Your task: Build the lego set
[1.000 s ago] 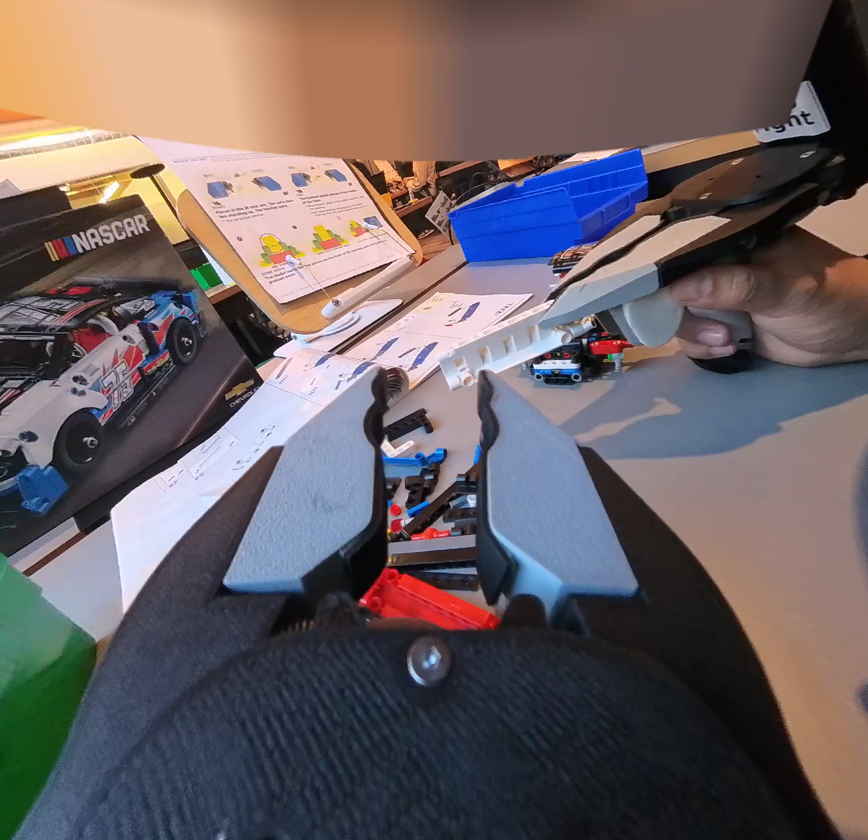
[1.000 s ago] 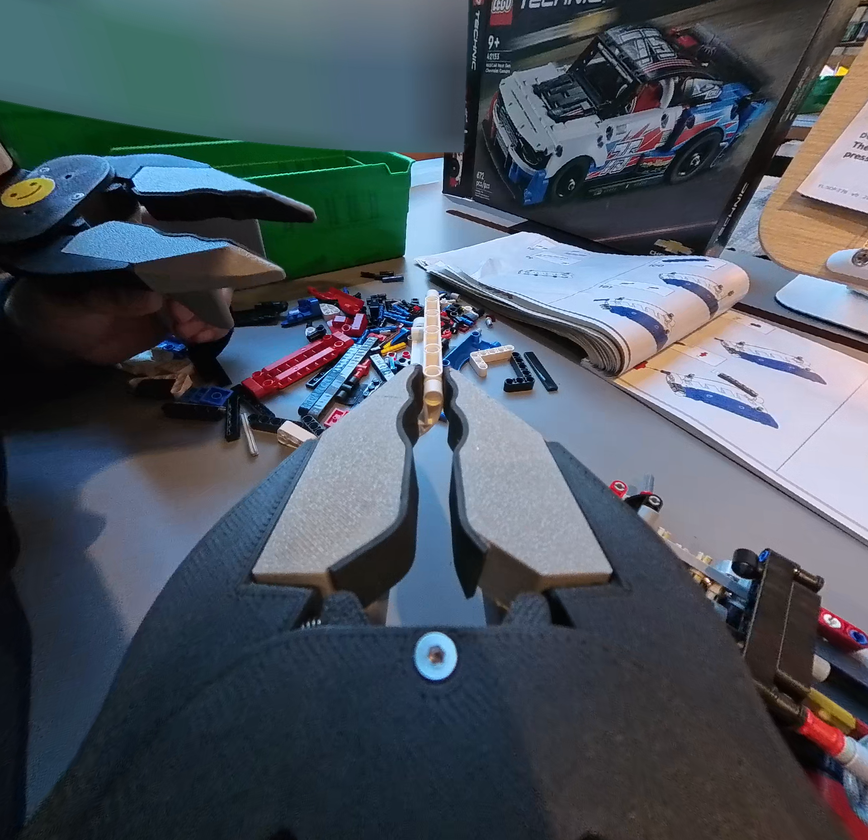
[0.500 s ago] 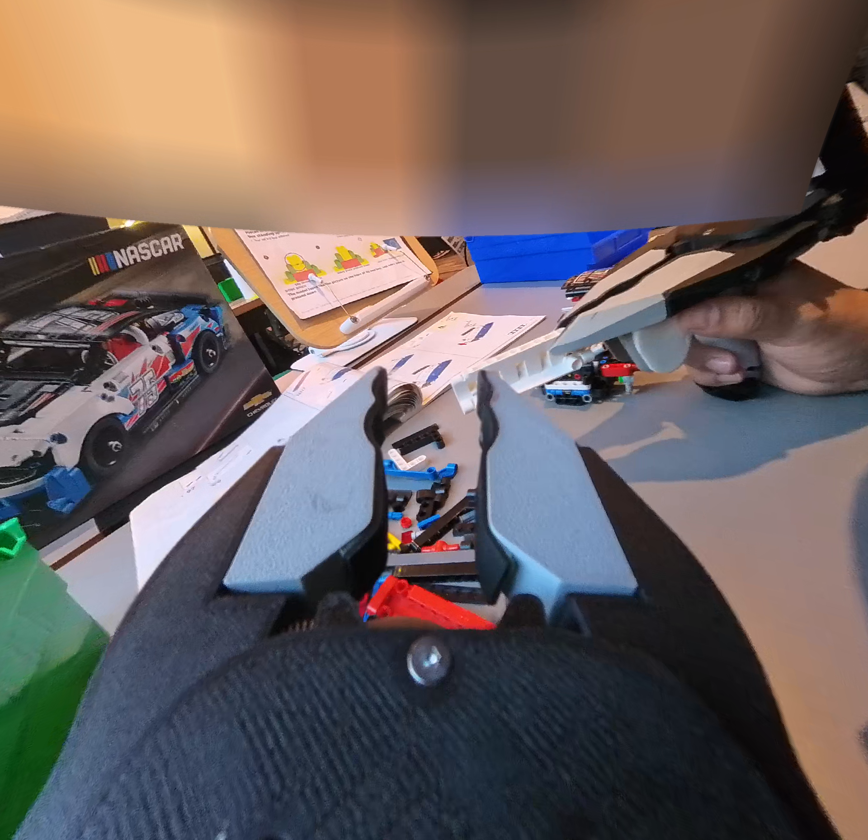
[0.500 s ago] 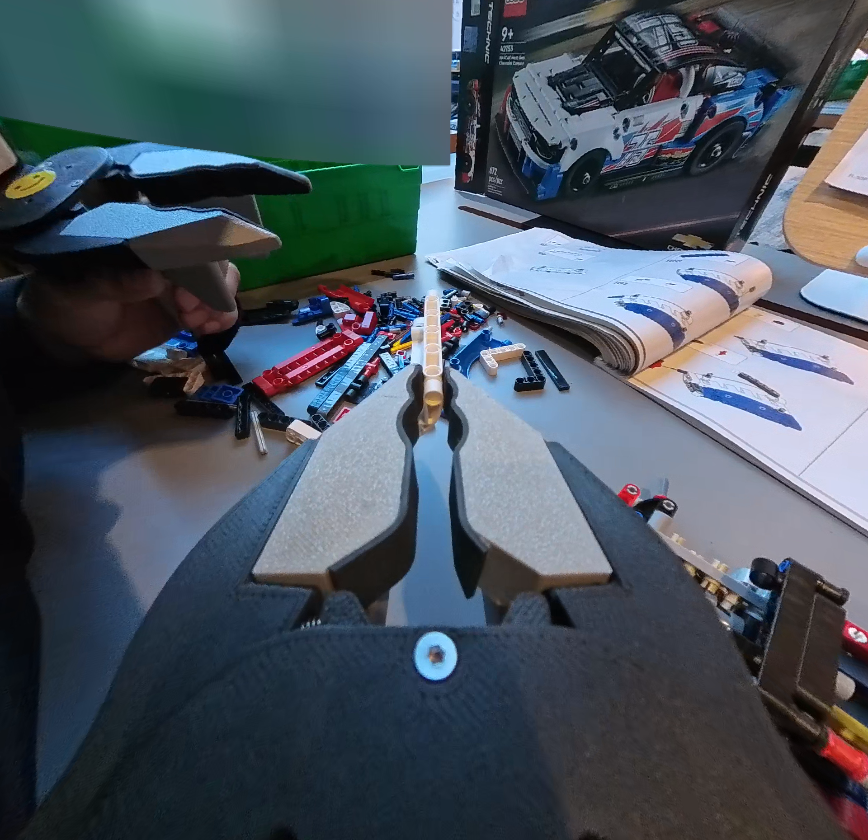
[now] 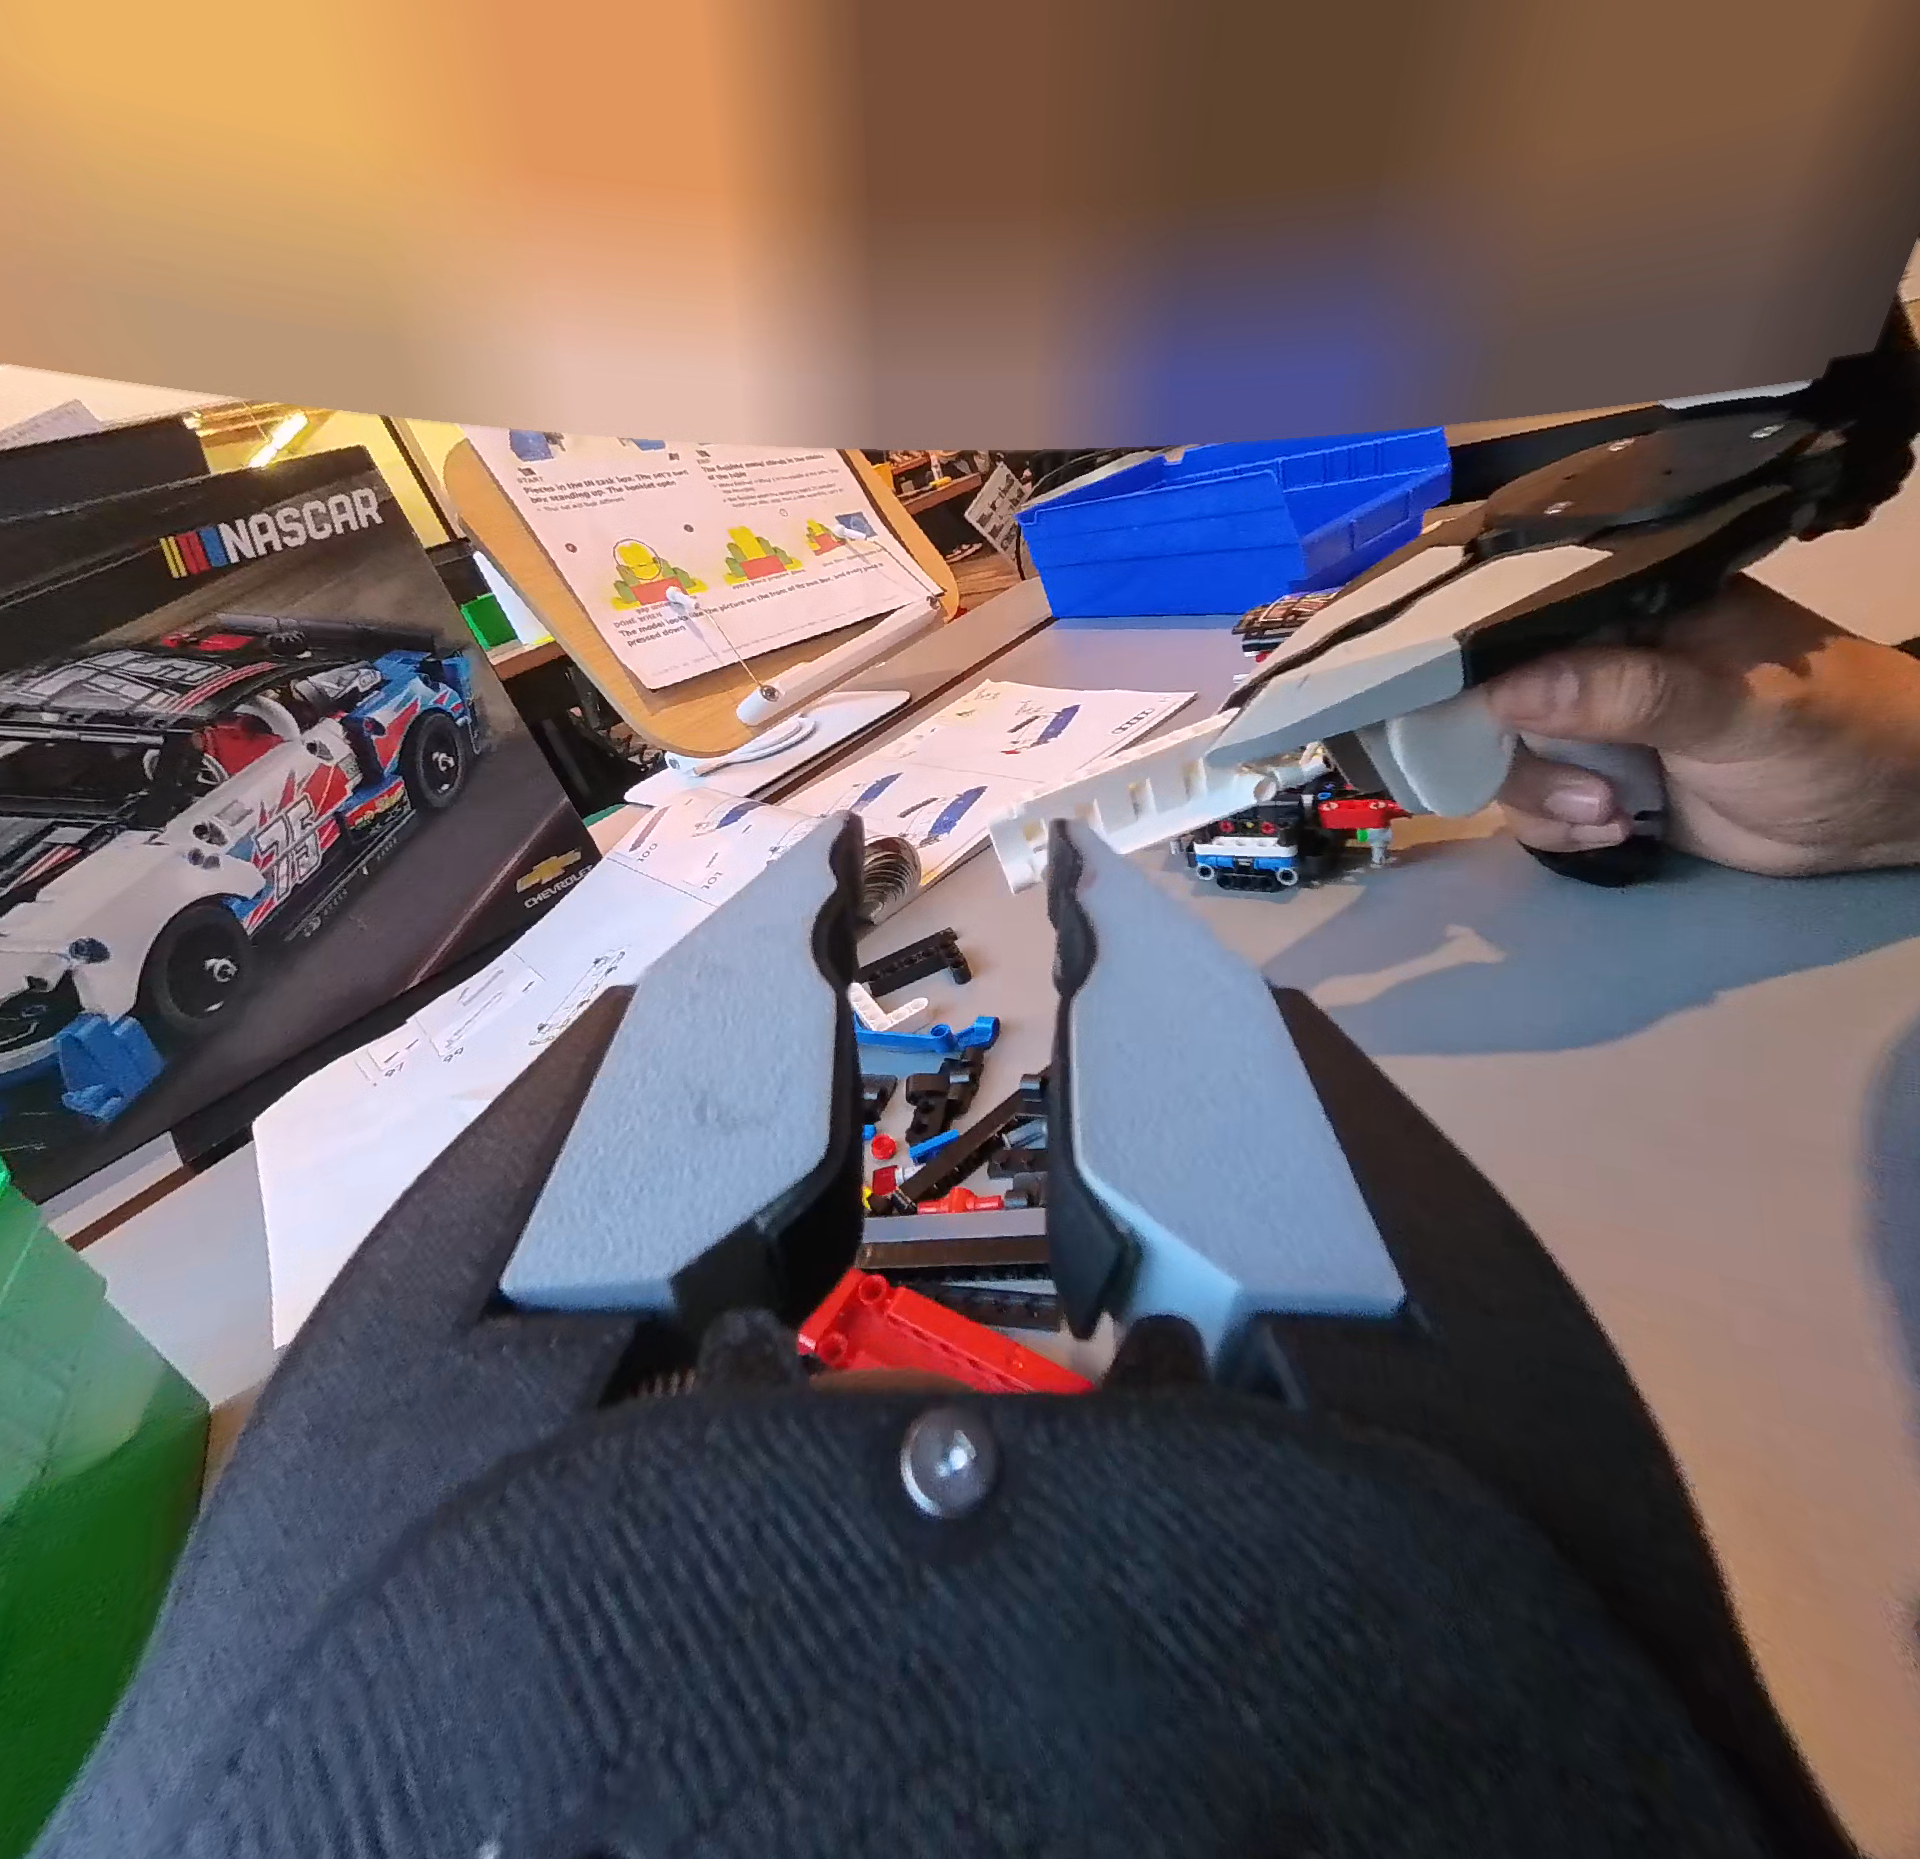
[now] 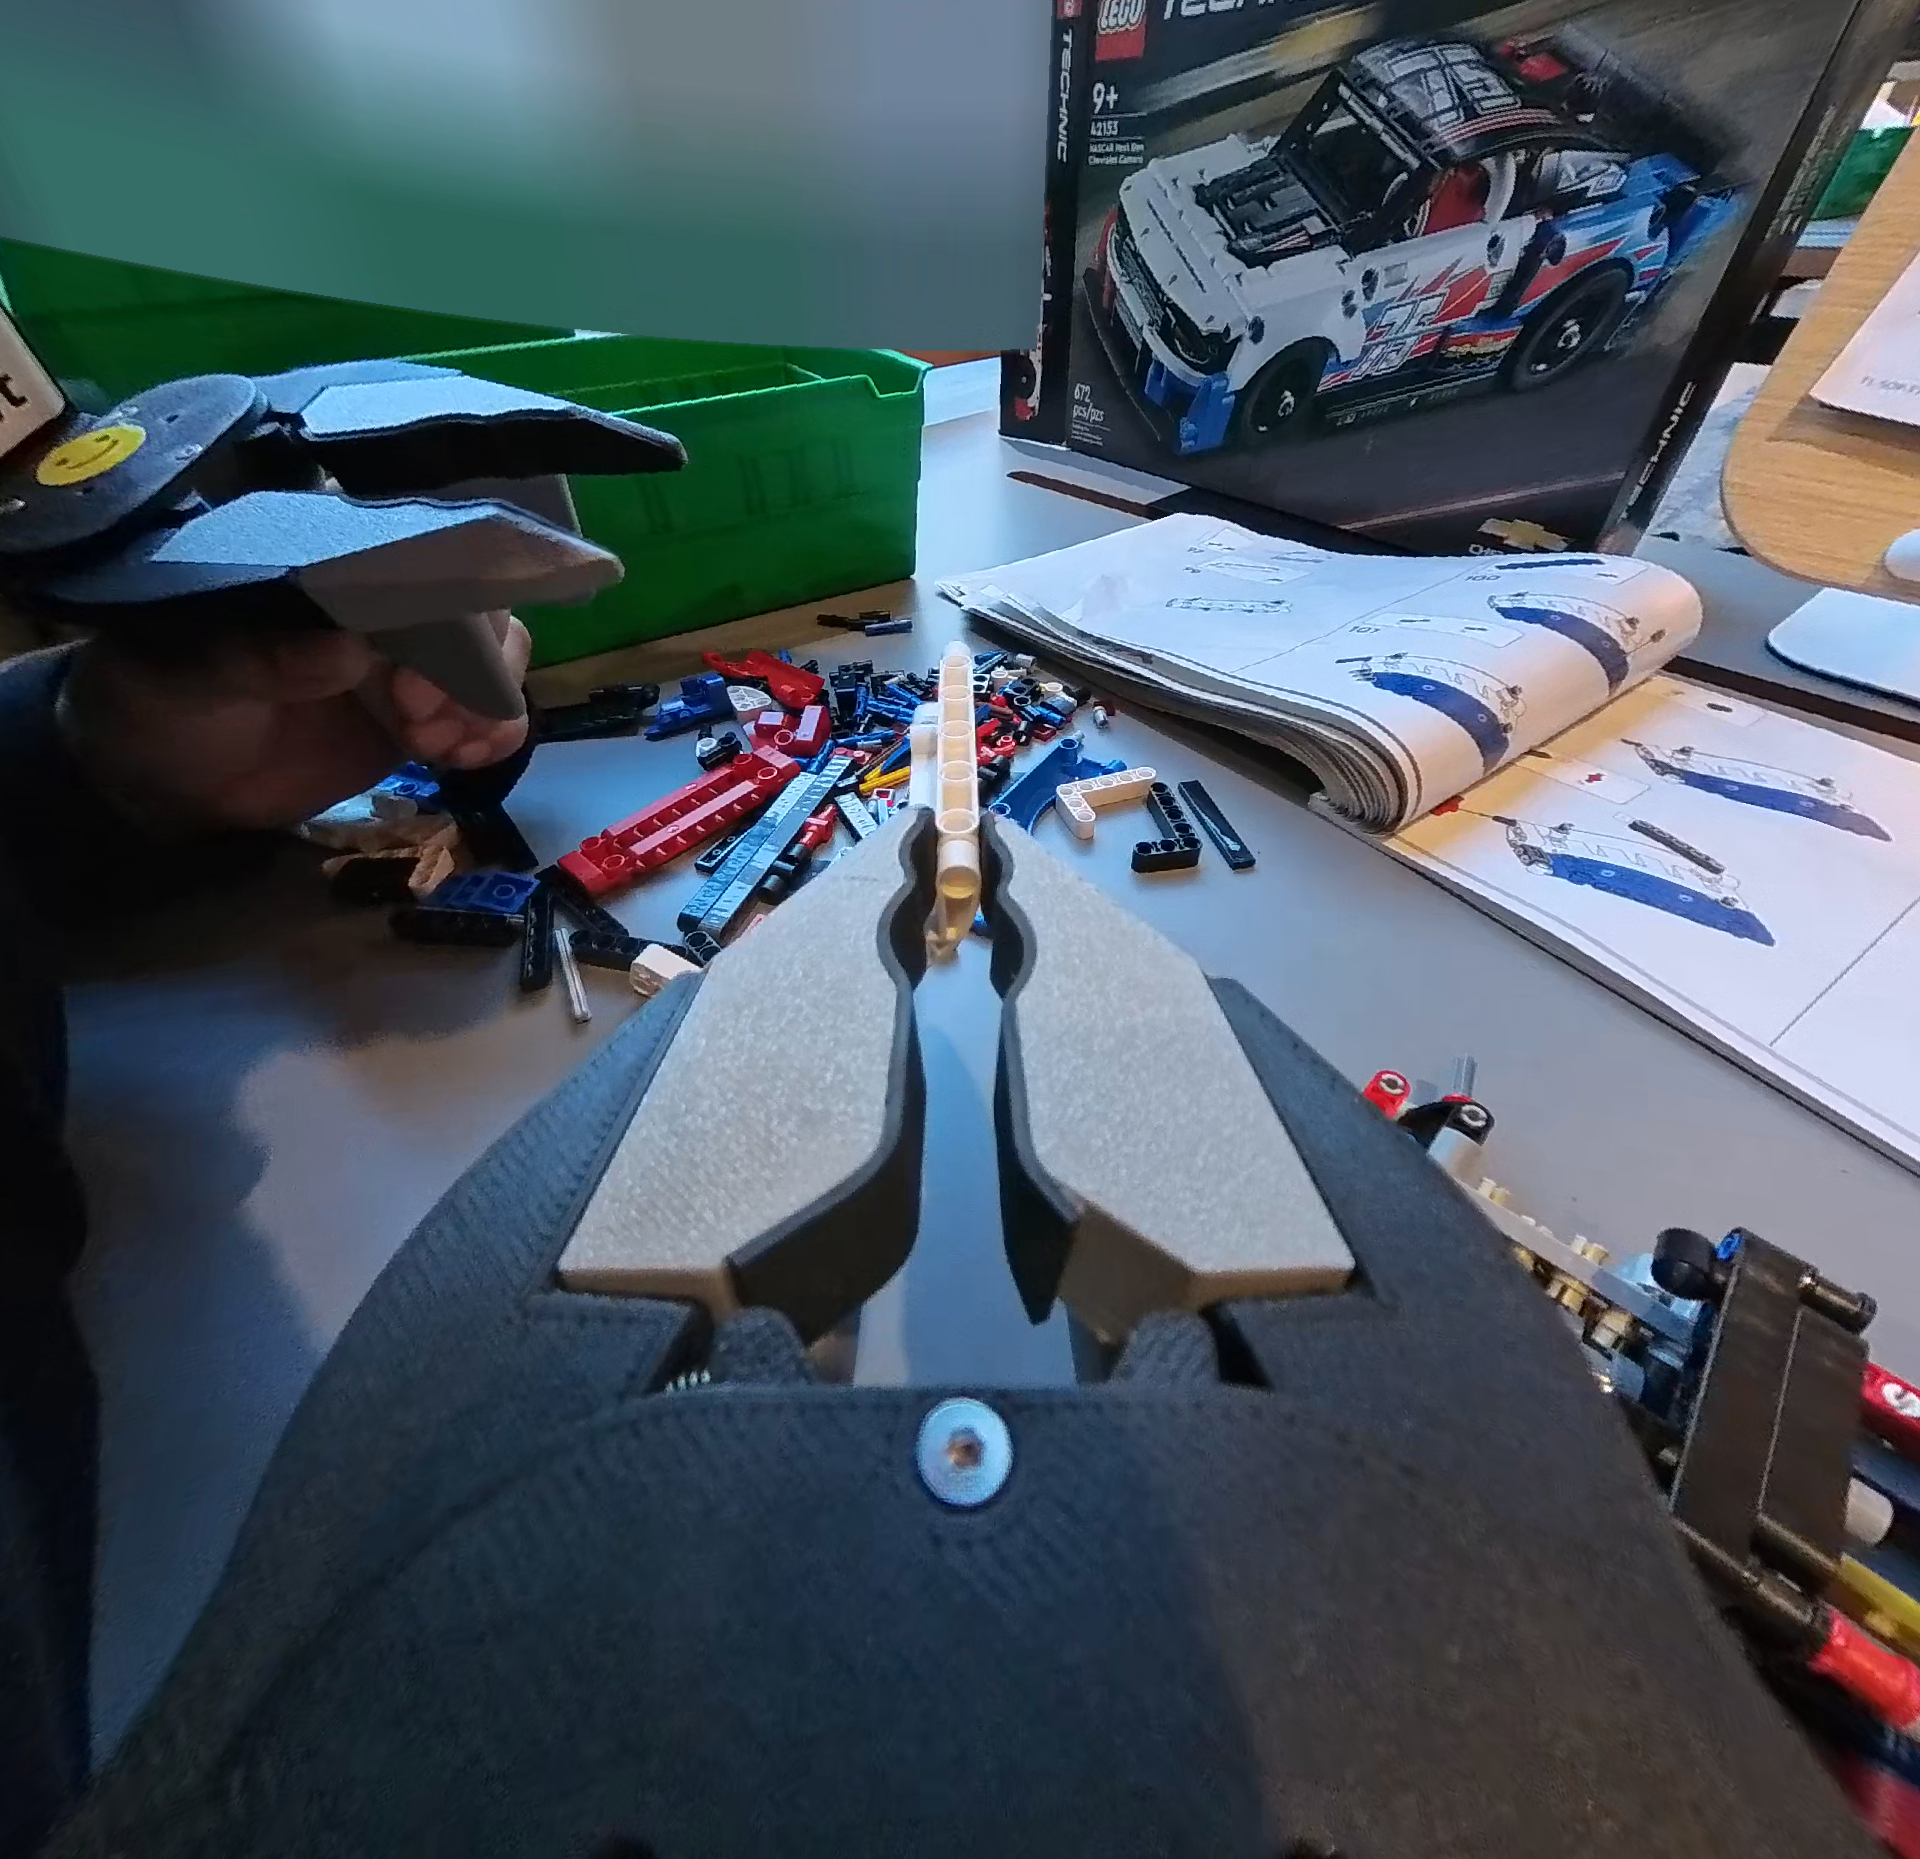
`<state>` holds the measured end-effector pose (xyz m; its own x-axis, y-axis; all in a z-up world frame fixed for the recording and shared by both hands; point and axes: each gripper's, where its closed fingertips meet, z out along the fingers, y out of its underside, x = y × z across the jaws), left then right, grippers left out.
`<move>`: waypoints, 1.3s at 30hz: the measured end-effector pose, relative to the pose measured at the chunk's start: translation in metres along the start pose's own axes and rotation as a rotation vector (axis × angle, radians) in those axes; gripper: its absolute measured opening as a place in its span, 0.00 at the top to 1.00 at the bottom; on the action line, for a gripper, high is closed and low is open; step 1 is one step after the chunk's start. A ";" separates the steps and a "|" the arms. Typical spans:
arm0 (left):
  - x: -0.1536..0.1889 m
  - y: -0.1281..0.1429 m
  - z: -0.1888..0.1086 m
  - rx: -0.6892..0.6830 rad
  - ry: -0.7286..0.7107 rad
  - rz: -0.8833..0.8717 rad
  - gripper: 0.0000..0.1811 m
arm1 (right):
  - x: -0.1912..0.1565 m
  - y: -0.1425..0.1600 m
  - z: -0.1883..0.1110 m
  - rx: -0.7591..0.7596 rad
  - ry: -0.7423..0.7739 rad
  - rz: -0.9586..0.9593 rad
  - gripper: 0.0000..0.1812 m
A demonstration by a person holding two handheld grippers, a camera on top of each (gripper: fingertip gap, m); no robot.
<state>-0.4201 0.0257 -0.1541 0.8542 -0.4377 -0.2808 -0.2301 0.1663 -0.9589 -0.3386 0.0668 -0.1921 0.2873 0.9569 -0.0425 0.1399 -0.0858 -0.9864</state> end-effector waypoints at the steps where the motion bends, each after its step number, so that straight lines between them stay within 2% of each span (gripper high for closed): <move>1: 0.000 0.000 0.000 -0.001 -0.001 -0.002 0.83 | 0.000 0.000 0.000 0.000 0.000 0.000 0.97; 6: 0.002 -0.001 0.000 -0.002 0.006 0.011 0.83 | -0.004 0.004 -0.002 -0.028 -0.020 0.037 0.97; 10: 0.009 -0.002 0.000 -0.010 0.030 0.019 0.87 | -0.023 0.026 -0.019 -0.174 -0.146 0.199 0.97; 14: 0.019 -0.004 0.000 -0.016 0.073 0.009 0.91 | -0.035 0.062 -0.049 -0.378 -0.212 0.315 0.97; 18: 0.023 -0.002 0.000 -0.037 0.082 0.040 0.92 | -0.031 0.085 -0.064 -0.512 -0.194 0.321 0.97; 20: 0.024 -0.002 0.000 -0.043 0.080 0.059 0.92 | -0.026 0.094 -0.067 -0.572 -0.190 0.309 0.90; 31: 0.031 -0.001 -0.001 -0.057 0.092 0.116 0.94 | 0.003 0.083 -0.074 -0.541 -0.114 0.153 0.91; 39: 0.031 0.001 0.001 -0.065 0.107 0.069 0.95 | -0.016 0.084 -0.075 -0.513 -0.173 0.089 0.88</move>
<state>-0.3935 0.0133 -0.1642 0.7816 -0.5190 -0.3459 -0.3196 0.1429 -0.9367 -0.2603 0.0233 -0.2627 0.1655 0.9676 -0.1905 0.5783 -0.2517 -0.7760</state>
